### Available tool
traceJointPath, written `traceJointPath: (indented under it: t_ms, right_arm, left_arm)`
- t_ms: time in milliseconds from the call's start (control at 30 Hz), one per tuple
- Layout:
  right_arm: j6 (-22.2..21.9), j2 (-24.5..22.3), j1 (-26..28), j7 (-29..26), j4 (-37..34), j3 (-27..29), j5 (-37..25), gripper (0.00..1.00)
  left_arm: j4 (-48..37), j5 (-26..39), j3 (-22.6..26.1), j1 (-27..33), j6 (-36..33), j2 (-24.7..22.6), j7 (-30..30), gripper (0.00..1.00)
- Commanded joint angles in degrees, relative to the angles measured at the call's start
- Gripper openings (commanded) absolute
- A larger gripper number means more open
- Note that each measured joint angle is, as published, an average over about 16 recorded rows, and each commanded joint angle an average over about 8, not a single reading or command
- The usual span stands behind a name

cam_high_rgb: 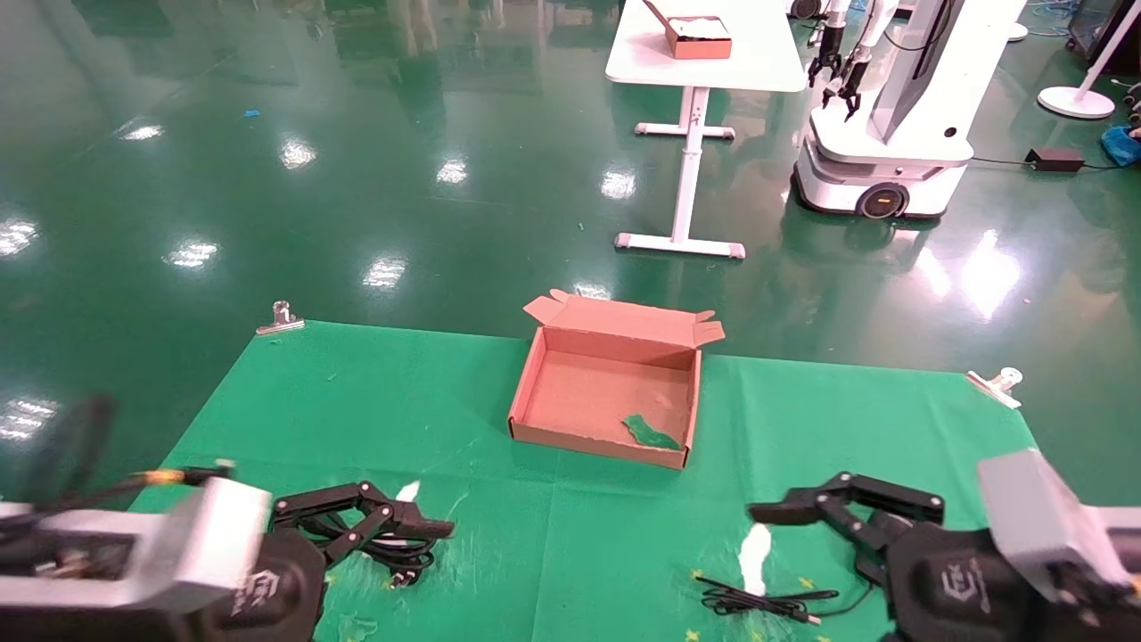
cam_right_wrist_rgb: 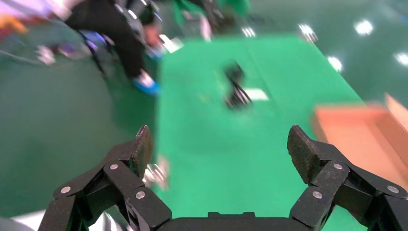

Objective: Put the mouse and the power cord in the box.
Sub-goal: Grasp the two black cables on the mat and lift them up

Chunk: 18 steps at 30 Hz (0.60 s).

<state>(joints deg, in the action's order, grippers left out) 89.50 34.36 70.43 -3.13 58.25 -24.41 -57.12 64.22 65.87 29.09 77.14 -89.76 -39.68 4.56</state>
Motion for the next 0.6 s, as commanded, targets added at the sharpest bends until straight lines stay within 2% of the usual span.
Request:
traceJointPath:
  t_ms: [33,200,367,600]
  right_arm:
    - [0.0,-0.4,1.9,1.7,-3.6,-1.8,-2.6,1.00]
    - [-2.2,4.5,10.0,9.8,-14.1,-7.2,-16.3,1.00]
    - [-5.7,12.2,17.4,18.5,-26.1,-12.6,-28.0,1.00]
    - [-10.0,21.4,23.5,29.3,-40.3,-17.1,-36.1,1.00]
  left_arm:
    - [-2.0,5.4,3.3,3.7,-0.5,-0.9,-1.7,1.00]
    - [-11.2,18.3,10.0,10.8,0.7,-6.3,-7.2,1.00]
    - [-22.3,26.7,14.3,15.7,3.0,-13.0,-12.6,1.00]
    - [-36.5,33.3,17.7,19.2,7.4,-19.6,-19.8,1.00]
